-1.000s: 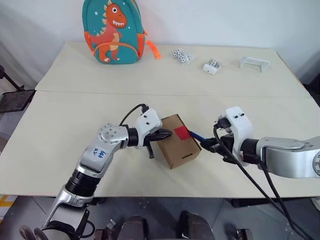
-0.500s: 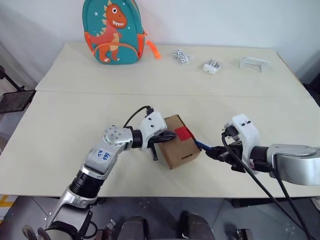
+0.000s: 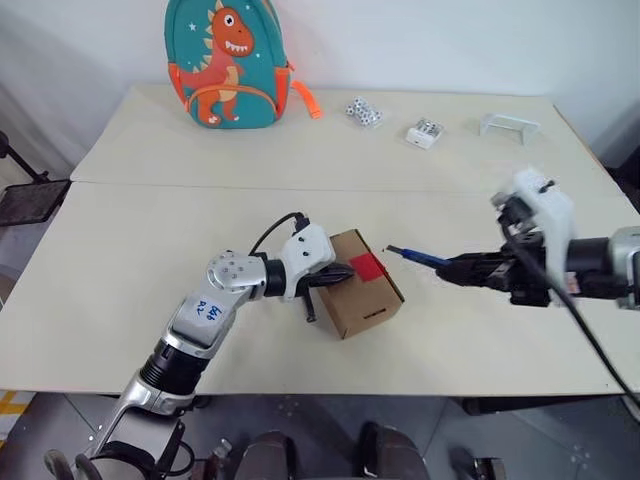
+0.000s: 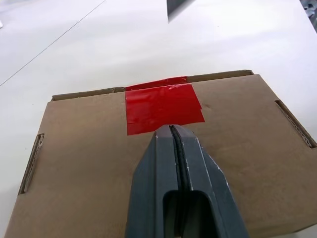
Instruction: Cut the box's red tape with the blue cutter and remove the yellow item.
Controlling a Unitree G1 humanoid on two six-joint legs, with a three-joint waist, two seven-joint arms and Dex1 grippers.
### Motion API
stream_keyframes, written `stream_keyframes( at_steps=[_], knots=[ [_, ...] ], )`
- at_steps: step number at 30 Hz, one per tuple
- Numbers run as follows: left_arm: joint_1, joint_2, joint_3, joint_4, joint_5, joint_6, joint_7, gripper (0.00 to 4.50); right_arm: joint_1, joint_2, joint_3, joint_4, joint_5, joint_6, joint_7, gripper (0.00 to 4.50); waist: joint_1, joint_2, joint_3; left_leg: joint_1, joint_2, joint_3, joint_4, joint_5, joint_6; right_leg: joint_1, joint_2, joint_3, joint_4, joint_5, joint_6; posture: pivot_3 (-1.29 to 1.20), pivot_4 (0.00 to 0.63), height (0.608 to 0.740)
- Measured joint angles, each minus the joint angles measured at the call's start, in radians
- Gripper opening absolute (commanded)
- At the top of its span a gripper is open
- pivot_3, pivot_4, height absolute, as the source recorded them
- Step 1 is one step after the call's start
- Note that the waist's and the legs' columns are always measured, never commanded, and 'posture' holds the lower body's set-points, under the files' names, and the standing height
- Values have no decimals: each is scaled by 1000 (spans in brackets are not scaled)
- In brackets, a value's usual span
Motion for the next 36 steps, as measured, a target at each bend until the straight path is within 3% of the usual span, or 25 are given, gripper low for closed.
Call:
stream_keyframes(
  at_steps=[5,7,10,13,17,19,26,32,36],
  knots=[
    [-9,12,0,17,0,-20,-22,0,278,77,-171,82,-15,-19,-95,90,-1,0,0,0,0,7,0,0,0,0,0,0,1,0,0,0,150,740],
    [-21,15,-3,25,0,-23,-31,0,426,159,-281,80,-205,-87,-6,90,1,-1,-1,1,0,8,0,0,0,1,1,-1,1,0,0,0,150,740],
    [-28,17,-3,35,0,-25,-41,0,566,244,-323,109,-517,-183,151,90,2,0,-1,1,-1,10,0,0,0,0,1,1,1,0,1,0,150,740],
    [-40,18,-1,53,0,-25,-45,0,595,348,-323,164,-775,-343,277,90,-2,0,-2,3,-1,9,0,0,-1,2,2,0,1,0,1,0,150,740],
    [-41,19,1,55,0,-26,-44,0,564,465,-226,413,-1178,-668,358,90,-7,1,-3,4,-2,11,1,1,0,2,2,3,1,1,2,0,150,740],
    [-41,19,4,55,0,-25,-44,0,543,519,-191,502,-1295,-763,400,90,-8,3,-3,4,-1,11,0,2,-2,2,2,3,2,1,3,0,150,740],
    [-41,18,3,55,0,-22,-37,0,442,652,-192,663,-1426,-801,500,2323,-7,9,-5,4,-1,11,0,3,-2,2,2,2,2,1,2,0,150,740],
    [-39,20,5,49,0,-14,-35,0,456,649,-287,656,-1431,-807,586,4367,-6,10,-5,4,-2,10,0,3,-2,2,2,2,2,1,3,0,150,740],
    [-27,35,16,28,-1,-8,-34,0,545,582,-430,554,-1354,-770,782,4437,-6,11,-5,4,-2,10,-1,3,-2,2,2,2,2,1,3,0,150,740]
  ],
)
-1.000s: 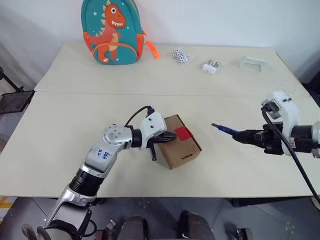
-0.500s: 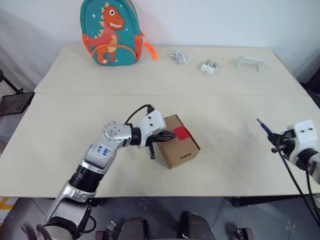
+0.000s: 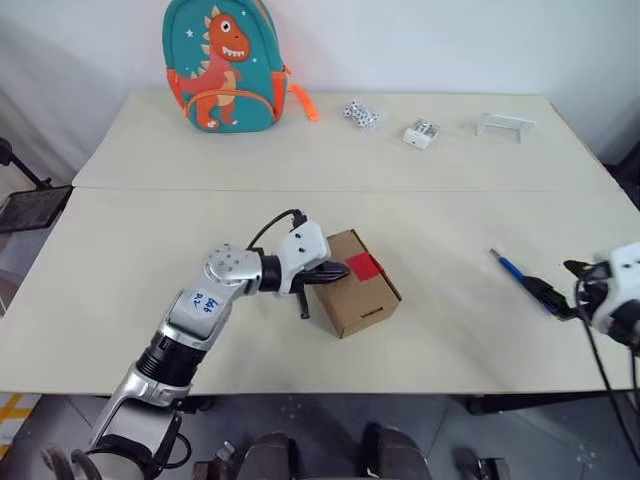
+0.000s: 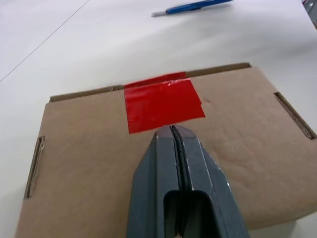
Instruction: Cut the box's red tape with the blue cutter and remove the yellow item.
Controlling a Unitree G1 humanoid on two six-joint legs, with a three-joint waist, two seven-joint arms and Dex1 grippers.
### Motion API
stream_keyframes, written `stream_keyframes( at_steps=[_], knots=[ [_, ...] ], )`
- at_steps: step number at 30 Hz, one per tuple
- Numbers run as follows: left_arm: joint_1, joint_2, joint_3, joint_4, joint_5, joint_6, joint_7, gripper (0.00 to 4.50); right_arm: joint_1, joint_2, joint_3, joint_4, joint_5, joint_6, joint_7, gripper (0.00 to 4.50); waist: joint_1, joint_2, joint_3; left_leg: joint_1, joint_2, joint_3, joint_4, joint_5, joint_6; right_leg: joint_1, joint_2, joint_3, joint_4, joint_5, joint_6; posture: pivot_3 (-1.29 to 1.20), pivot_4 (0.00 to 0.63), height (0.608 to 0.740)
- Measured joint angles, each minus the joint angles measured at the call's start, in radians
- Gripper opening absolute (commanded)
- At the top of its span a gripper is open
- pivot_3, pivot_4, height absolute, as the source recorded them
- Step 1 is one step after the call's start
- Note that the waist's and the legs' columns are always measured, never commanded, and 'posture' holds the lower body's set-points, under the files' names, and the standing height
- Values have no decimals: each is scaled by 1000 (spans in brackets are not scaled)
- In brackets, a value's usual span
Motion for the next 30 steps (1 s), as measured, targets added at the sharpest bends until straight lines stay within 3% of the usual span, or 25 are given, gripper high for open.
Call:
stream_keyframes(
  at_steps=[4,7,10,13,18,23,30],
  knots=[
    [19,13,46,-3,-32,19,-10,0,17,-51,-116,-161,150,135,157,4437,-11,-1,0,1,1,0,0,0,0,0,0,1,1,0,-1,0,150,740],
    [31,46,93,-1,-65,35,-31,0,-28,-34,-110,-222,183,188,161,3816,-11,-2,1,0,1,0,1,0,0,0,0,1,1,0,-1,0,150,740],
    [44,132,177,19,-102,54,-61,0,-120,48,6,-286,144,176,134,2829,-22,-3,2,0,1,-1,1,0,0,-2,0,1,2,1,-1,0,150,740],
    [65,216,218,36,-96,51,-76,0,-174,141,182,-282,2,111,103,1801,-26,-3,2,-1,1,0,0,0,-1,-3,0,0,2,1,-1,0,150,740],
    [111,259,205,37,-84,150,-76,0,-264,290,409,-144,-255,-53,35,48,-15,-1,3,-4,-1,-1,-1,0,-1,-4,0,0,1,0,0,0,150,740],
    [151,183,135,-19,-87,196,-57,0,-309,339,462,-110,-329,-98,38,18,-10,-1,3,-4,-1,-2,-1,0,-1,-4,0,-1,1,0,1,0,150,740],
    [146,95,97,-54,-81,219,19,0,-303,363,504,-245,-297,53,94,18,-16,-1,3,-3,-1,-2,-1,0,-2,-3,0,0,2,0,1,0,150,740]
  ],
)
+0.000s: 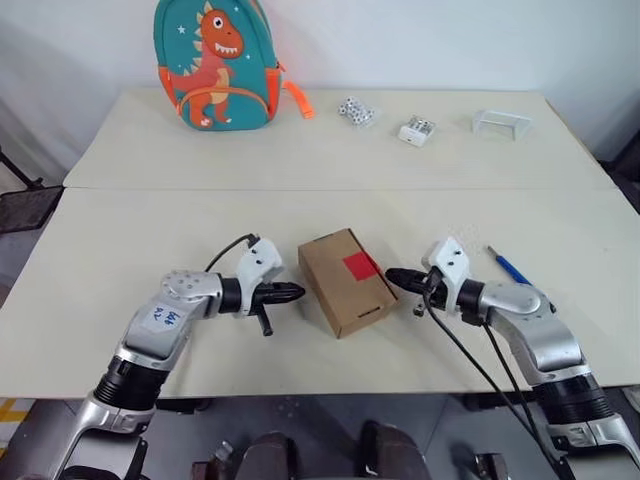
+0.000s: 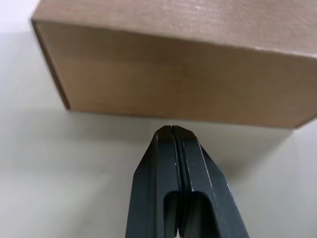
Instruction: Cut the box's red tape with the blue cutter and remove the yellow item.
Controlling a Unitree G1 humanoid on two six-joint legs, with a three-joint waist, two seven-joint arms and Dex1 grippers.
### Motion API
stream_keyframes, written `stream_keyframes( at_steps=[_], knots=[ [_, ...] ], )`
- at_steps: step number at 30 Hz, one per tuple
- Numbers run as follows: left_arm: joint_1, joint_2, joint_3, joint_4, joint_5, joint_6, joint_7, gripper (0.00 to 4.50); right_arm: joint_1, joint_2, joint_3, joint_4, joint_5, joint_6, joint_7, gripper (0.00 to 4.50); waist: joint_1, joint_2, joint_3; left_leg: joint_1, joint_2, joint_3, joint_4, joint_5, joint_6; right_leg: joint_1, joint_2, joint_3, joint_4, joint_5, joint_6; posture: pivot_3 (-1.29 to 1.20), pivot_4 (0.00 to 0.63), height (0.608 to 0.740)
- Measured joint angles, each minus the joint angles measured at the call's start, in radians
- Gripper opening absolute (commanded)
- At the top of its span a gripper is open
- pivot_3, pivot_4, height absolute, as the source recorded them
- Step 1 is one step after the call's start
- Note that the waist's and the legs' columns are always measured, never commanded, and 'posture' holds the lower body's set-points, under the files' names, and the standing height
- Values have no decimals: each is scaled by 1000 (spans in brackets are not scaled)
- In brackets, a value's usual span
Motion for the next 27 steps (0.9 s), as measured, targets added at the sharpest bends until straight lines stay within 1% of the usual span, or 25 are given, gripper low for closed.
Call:
stream_keyframes(
  at_steps=[7,15,22,25,26,27],
  knots=[
    [-13,-17,-8,12,13,-1,23,0,63,-47,11,-174,42,148,43,18,0,0,0,0,0,0,0,0,0,0,0,0,0,0,0,0,150,740],
    [-37,-22,-17,45,20,-11,23,0,131,-45,12,-289,59,234,13,18,2,0,0,0,0,0,0,0,0,0,0,0,0,0,0,0,150,740],
    [-37,-21,-19,48,20,-17,19,0,142,-45,13,-318,62,258,5,18,1,0,0,0,0,0,0,0,0,0,0,0,0,0,0,0,150,740],
    [-40,2,-22,49,20,-35,-11,0,159,-54,-4,-334,84,285,-3,18,2,0,0,0,0,0,0,0,0,0,0,0,0,0,0,0,150,740],
    [-41,20,-23,49,19,-43,-30,0,168,-70,-18,-345,98,304,-2,188,3,0,0,0,0,0,0,0,0,0,0,0,0,0,0,0,150,740],
    [-48,58,-20,54,10,-65,-76,0,177,-97,-69,-361,149,367,-1,407,4,0,0,-1,0,0,0,0,0,-1,0,0,0,0,0,0,150,740]
  ],
)
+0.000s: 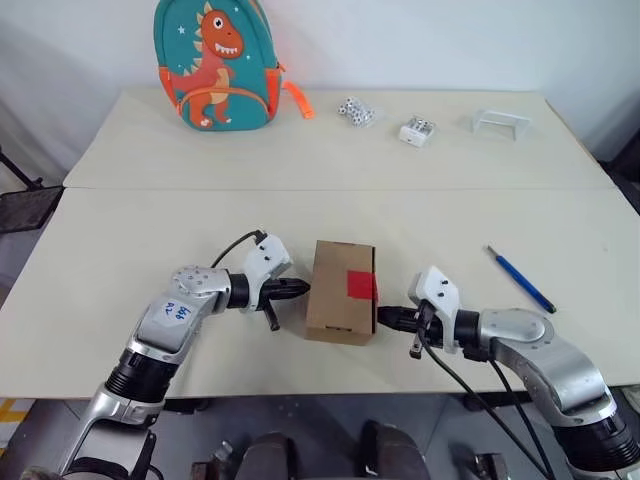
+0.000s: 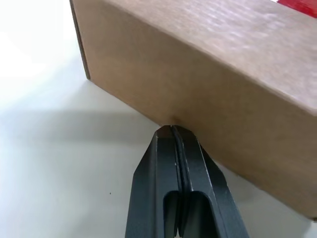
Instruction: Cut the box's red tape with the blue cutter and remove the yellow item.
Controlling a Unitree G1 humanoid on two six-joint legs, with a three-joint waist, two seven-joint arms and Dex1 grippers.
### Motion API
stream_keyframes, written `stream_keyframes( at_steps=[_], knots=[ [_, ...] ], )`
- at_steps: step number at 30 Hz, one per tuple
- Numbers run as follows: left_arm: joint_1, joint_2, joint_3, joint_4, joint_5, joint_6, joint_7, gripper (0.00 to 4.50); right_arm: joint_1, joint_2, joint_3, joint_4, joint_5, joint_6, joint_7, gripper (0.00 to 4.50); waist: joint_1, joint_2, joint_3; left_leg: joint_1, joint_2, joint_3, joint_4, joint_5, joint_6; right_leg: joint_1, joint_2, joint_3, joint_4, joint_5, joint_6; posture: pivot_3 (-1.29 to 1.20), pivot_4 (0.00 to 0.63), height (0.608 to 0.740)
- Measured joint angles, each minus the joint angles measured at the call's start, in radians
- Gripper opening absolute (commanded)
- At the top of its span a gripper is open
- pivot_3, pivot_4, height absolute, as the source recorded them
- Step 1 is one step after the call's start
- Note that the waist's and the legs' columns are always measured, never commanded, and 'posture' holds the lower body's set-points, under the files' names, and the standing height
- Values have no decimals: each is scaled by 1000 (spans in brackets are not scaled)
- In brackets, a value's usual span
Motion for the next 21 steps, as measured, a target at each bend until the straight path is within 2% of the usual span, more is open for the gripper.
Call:
stream_keyframes(
  at_steps=[1,3,7,9,11,17,21],
  knots=[
    [-11,35,8,8,-12,-19,-46,0,1,-25,-58,-11,46,65,-2,600,1,0,0,-1,0,0,1,0,0,0,0,0,0,0,0,0,150,740],
    [-50,92,63,27,-56,-67,-151,0,-23,-80,-204,-38,158,219,-23,1262,2,0,0,0,0,0,1,0,0,0,0,0,0,0,0,0,150,740],
    [-133,60,107,30,-134,-101,-237,0,-134,-38,-320,-74,337,548,-130,2586,8,0,0,1,1,-1,1,0,0,1,0,0,1,0,0,0,150,740],
    [-147,11,95,31,-151,-110,-241,0,-229,33,-366,-65,390,748,-223,2586,9,0,0,0,0,0,2,0,0,0,0,1,1,0,0,0,150,740],
    [-147,-9,69,35,-147,-125,-241,0,-280,70,-400,-46,450,832,-305,2586,9,0,0,0,0,-1,1,0,0,0,0,0,2,0,0,0,150,740],
    [-145,-59,-21,113,-35,-217,-197,0,-339,170,-408,116,766,865,-732,2586,9,0,0,0,0,0,0,0,0,0,0,0,2,0,0,0,150,740],
    [-142,-68,-31,122,-8,-258,-191,0,-354,159,-368,179,941,863,-982,2586,6,0,0,0,0,0,-1,0,0,-1,0,0,2,0,0,0,150,740]
  ],
)
